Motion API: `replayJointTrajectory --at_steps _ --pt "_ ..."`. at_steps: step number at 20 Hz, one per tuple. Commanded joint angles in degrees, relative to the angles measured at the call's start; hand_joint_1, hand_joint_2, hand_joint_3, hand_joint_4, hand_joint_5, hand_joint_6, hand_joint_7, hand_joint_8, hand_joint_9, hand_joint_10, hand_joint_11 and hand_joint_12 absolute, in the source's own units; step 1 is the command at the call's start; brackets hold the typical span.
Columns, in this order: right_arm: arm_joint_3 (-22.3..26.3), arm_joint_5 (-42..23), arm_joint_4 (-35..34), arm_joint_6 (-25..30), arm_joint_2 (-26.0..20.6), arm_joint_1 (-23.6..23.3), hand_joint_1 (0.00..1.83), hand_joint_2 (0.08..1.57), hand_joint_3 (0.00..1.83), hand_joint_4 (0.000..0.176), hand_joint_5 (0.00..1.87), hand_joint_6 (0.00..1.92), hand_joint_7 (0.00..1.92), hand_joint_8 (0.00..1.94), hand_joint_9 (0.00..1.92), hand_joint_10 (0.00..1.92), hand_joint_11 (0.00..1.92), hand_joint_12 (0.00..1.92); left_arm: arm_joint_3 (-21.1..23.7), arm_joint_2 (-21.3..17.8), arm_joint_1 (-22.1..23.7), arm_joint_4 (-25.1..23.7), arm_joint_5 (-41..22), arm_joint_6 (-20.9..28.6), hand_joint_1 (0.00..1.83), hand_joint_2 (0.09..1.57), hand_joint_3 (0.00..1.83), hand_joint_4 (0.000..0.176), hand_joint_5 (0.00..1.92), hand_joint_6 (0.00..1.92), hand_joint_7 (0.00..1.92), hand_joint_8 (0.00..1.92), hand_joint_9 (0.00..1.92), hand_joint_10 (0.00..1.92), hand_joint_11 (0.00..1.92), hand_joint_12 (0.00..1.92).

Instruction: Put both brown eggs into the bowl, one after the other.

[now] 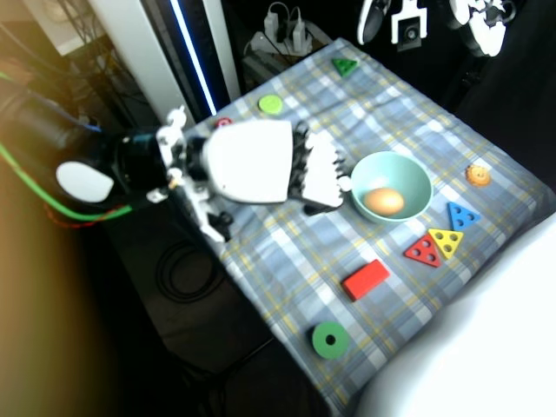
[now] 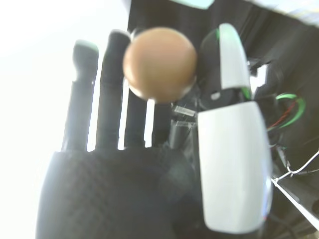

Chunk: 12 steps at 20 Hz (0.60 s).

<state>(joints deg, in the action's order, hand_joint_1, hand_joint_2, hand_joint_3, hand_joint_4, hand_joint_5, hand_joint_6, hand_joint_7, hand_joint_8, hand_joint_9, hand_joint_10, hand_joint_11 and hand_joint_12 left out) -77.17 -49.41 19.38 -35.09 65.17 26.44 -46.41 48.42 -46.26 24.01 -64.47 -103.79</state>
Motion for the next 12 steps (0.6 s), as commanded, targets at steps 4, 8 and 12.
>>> replayJointTrajectory --at_steps 4,8,12 --pt "-2.23 -5.28 -1.94 -1.53 3.28 -4.72 1.38 1.09 0.00 0.000 0.97 1.01 1.02 0.82 1.01 1.04 0.94 1.10 -0.19 -0.02 -0.33 -0.32 -7.83 0.48 0.74 0.97 0.00 0.153 0.29 0.00 0.28 0.00 0.33 0.00 0.00 0.91" --pt "-4.77 -2.26 -1.94 -2.03 7.34 -7.49 1.37 1.11 0.00 0.000 0.98 1.10 0.99 0.79 0.88 1.14 0.72 1.11 -0.16 0.00 -1.62 1.59 -8.27 0.56 0.77 0.97 0.00 0.124 0.31 0.00 0.27 0.00 0.30 0.00 0.00 0.76" --pt "-6.88 0.39 -2.18 -2.20 11.23 -8.22 1.26 1.14 0.00 0.000 1.03 1.02 0.87 1.02 0.68 0.84 0.33 1.25 -0.25 -0.02 -2.65 3.28 -8.57 0.86 0.82 0.95 0.00 0.055 0.42 0.01 0.33 0.00 0.36 0.01 0.00 0.94"
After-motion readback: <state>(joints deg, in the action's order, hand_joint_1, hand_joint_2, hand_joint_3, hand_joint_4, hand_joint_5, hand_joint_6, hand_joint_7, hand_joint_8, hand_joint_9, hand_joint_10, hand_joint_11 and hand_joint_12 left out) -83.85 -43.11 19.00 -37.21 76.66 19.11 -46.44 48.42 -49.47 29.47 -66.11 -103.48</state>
